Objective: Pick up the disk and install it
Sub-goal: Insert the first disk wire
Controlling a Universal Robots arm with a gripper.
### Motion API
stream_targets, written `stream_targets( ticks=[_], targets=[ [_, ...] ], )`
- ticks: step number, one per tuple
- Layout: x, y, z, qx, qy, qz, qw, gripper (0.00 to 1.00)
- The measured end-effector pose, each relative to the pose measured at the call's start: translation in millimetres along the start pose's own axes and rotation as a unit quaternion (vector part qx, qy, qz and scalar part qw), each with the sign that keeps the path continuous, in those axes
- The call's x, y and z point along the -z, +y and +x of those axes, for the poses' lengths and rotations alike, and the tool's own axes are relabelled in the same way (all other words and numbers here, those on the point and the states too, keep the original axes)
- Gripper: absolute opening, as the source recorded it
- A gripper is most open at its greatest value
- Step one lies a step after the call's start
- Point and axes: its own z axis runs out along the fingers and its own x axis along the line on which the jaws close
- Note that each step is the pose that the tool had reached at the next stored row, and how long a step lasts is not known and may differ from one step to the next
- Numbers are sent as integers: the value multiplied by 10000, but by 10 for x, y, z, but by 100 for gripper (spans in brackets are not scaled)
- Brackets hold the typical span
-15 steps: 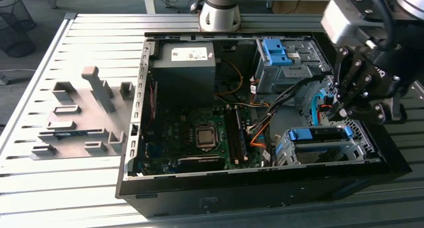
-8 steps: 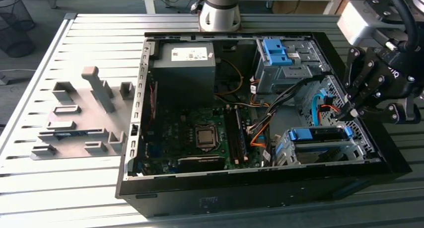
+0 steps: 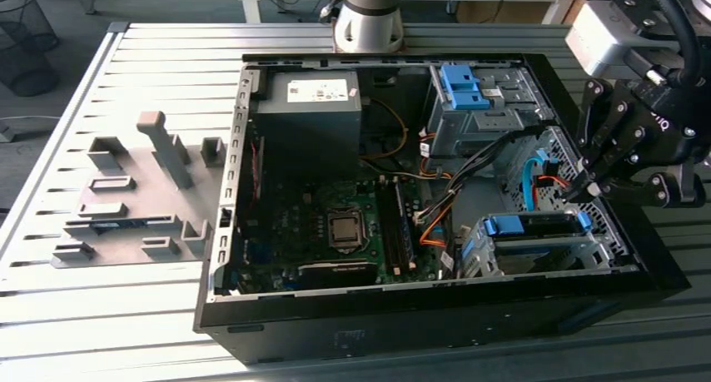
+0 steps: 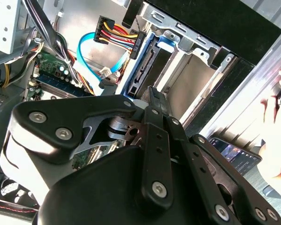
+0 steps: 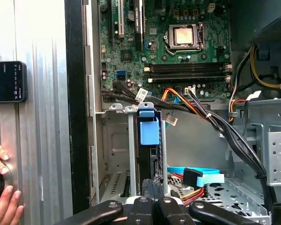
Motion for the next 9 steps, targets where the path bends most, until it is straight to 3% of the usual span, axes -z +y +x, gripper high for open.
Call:
stream_targets(
  ticks=[5, 9],
  targets=[
    [-5, 0, 2, 4, 0, 0, 10000, 11],
    [-14, -1, 4, 221, 3, -1, 9998, 11]
  ],
)
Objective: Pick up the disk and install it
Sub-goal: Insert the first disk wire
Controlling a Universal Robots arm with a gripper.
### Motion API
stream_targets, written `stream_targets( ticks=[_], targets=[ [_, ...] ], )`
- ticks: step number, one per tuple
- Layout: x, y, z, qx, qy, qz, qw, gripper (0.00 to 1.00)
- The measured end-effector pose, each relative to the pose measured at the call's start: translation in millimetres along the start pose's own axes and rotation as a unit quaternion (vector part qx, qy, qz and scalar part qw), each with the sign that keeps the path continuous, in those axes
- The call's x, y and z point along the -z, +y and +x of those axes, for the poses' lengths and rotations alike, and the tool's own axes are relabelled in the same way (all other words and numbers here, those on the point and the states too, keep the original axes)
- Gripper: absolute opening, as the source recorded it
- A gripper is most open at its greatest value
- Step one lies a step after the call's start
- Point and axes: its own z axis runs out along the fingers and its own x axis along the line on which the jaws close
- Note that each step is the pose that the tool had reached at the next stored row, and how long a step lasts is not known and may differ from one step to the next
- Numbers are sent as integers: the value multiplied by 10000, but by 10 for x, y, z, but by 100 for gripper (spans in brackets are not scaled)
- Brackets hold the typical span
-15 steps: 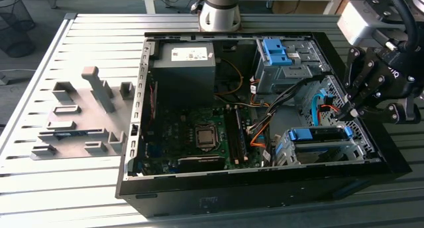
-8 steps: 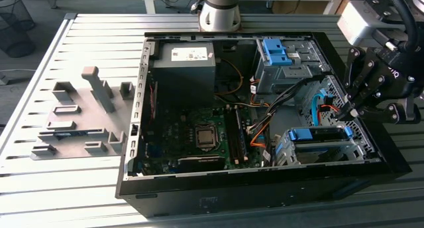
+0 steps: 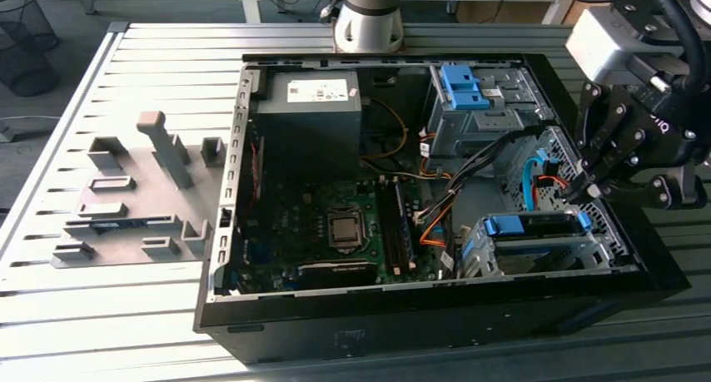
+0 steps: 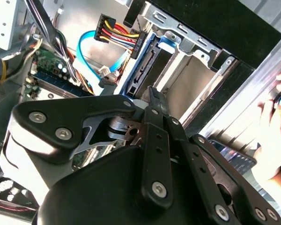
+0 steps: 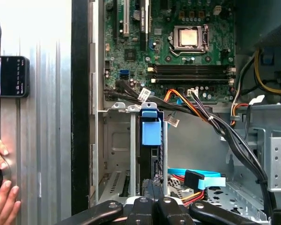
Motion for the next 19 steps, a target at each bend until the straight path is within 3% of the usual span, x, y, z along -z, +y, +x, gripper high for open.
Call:
stream_targets(
  ticks=[9, 16, 19],
  targets=[
    [-40, -11, -35, 5, -1, 0, 10000, 11],
    [-118, -25, -58, 55, 1, 0, 10000, 11],
    [-131, -38, -126, 58, 6, 0, 10000, 11]
  ],
)
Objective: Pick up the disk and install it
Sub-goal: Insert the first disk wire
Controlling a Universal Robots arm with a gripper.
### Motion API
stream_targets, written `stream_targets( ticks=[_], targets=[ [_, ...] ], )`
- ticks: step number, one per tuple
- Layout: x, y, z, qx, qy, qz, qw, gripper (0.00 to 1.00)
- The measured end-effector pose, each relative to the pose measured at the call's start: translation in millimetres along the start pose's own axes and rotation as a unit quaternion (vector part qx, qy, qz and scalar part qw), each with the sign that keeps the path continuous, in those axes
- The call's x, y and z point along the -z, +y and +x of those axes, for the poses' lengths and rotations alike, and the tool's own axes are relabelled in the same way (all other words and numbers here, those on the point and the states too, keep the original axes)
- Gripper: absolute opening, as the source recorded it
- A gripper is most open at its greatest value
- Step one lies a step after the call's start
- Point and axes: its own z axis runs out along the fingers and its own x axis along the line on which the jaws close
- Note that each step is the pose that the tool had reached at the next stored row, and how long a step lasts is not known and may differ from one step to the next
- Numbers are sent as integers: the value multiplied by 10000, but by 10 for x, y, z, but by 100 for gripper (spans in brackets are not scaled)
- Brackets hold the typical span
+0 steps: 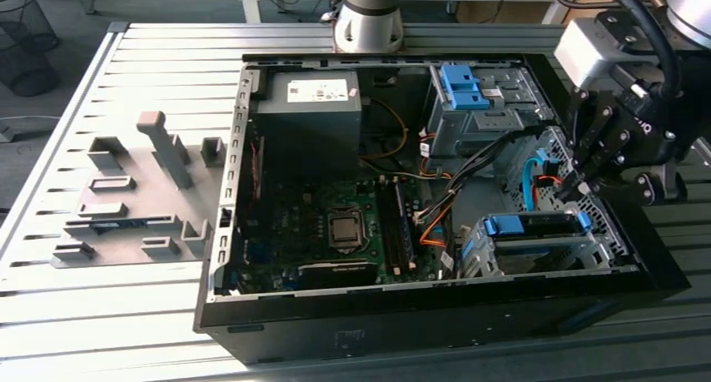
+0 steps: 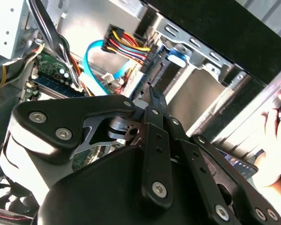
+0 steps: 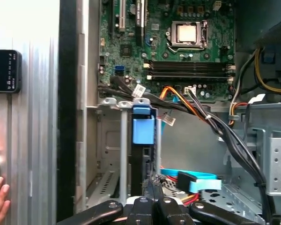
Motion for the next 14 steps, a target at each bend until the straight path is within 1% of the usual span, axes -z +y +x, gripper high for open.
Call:
stream_targets(
  ticks=[2, 3, 4, 6, 9, 11, 12, 14],
  targets=[
    [-13, -15, -49, -1, 21, -3, 10000, 11],
    [-18, -25, -66, -1, 43, -5, 10000, 11],
    [-23, -38, -77, -1, 65, -9, 10000, 11],
    [-33, -65, -88, 0, 88, -13, 10000, 11],
    [-39, -110, -95, 6, 95, -24, 10000, 11],
    [-39, -123, -97, 6, 104, -51, 9999, 11],
    [-39, -128, -98, 6, 111, -63, 9999, 17],
    [-42, -136, -98, 10, 111, -68, 9999, 17]
  ],
)
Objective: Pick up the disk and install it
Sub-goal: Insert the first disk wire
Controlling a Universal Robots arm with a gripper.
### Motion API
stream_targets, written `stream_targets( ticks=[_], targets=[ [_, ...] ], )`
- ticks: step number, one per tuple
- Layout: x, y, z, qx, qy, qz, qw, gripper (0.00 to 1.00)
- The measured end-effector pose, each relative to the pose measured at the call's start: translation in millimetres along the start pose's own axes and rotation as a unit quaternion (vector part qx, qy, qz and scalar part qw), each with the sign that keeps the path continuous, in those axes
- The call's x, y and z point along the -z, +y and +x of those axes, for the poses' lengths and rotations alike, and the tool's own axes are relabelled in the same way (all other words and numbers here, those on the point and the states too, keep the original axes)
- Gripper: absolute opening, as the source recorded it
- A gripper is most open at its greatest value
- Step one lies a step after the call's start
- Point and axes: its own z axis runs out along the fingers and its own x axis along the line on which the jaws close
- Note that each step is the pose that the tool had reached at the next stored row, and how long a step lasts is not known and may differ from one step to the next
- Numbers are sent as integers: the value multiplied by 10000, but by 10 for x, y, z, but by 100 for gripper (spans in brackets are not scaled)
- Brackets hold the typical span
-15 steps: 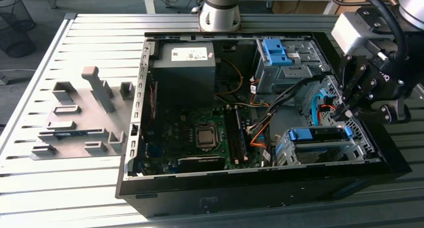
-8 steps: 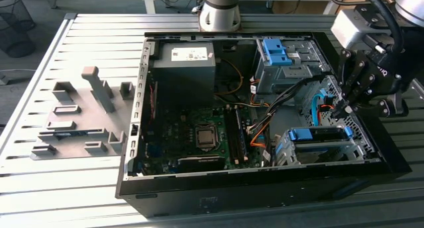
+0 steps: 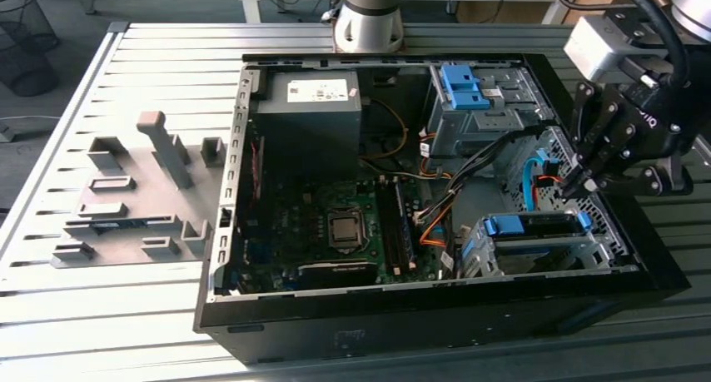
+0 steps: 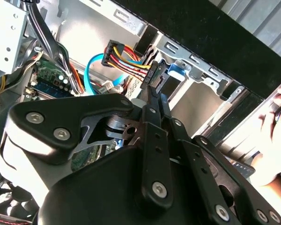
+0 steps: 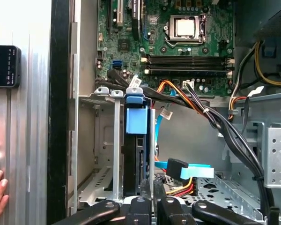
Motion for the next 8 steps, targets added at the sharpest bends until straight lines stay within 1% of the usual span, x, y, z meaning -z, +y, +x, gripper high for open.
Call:
stream_targets(
  ticks=[3, 6, 8],
  targets=[
    [-4, -3, 0, 53, 2, -2, 10000, 17],
    [-5, -4, 0, 215, 6, 2, 9998, 17],
    [-6, -4, 0, 223, 6, 2, 9998, 17]
  ],
)
